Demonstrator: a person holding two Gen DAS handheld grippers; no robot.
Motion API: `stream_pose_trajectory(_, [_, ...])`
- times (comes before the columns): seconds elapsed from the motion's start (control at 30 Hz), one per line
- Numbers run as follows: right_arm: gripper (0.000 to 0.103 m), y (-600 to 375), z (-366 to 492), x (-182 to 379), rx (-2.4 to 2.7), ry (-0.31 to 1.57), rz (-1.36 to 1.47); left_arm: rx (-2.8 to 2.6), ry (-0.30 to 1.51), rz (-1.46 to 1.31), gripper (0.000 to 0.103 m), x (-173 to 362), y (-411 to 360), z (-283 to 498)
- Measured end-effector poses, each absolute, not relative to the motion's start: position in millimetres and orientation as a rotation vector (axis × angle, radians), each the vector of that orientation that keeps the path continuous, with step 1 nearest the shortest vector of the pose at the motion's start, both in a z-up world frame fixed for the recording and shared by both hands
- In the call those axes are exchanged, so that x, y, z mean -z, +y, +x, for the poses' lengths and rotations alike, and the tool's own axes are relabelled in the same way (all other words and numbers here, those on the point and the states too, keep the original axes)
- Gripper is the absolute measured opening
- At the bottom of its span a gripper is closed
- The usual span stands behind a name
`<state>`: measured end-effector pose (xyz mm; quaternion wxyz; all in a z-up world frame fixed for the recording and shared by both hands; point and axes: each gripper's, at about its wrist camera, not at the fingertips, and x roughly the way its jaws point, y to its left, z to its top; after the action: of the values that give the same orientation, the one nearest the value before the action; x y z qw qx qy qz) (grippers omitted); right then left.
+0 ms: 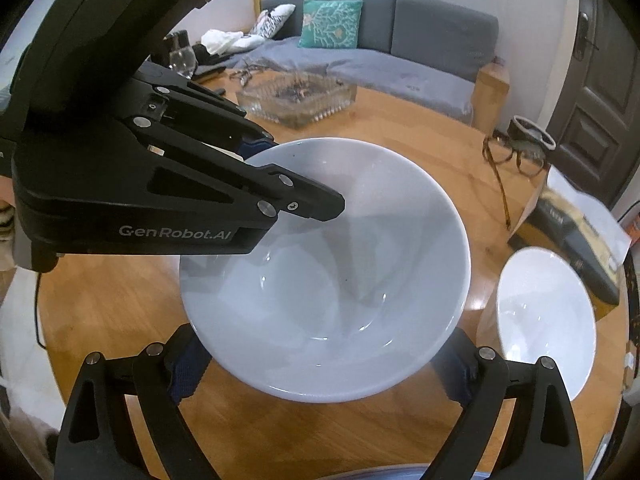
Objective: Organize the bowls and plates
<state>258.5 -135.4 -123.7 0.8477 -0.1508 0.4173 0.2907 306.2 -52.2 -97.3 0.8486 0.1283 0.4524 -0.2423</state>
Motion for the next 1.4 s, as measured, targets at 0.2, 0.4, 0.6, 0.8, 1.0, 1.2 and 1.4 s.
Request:
stream_pose_trajectory(0.2, [0.091, -115.2, 251.1, 105.0, -0.625, 0.846, -0.33, 0.474, 0.909, 0.258, 0.014, 73.0, -27.9, 292.1])
stream_pose_trajectory(0.4, [0.091, -84.8, 245.6, 86.9, -0.653, 0.814, -0.341, 0.439, 0.872, 0.212, 0.014, 53.8, 8.8, 280.1])
stream_pose_trajectory(0.6, [0.091, -47.1, 243.2, 75.5, -0.69, 0.793, -0.355, 0.388, 0.843, 0.18, 0.014, 43.1, 46.0, 272.0])
stream_pose_trajectory(0.8, [0.091, -18.1, 251.2, 78.8, -0.716, 0.797, -0.37, 0.357, 0.833, 0.137, 0.014, 43.2, 79.9, 271.3])
stream_pose_trajectory(1.0, [0.091, 2.0, 260.6, 89.3, -0.734, 0.82, -0.386, 0.336, 0.846, 0.104, 0.014, 56.1, 103.1, 278.1])
stream_pose_trajectory(1.2, [0.091, 14.0, 271.4, 100.9, -0.732, 0.845, -0.398, 0.334, 0.859, 0.087, 0.014, 71.8, 107.7, 288.6])
stream_pose_trajectory(1.4, [0.091, 16.6, 280.7, 110.1, -0.727, 0.869, -0.401, 0.344, 0.872, 0.069, 0.014, 84.2, 108.7, 299.4])
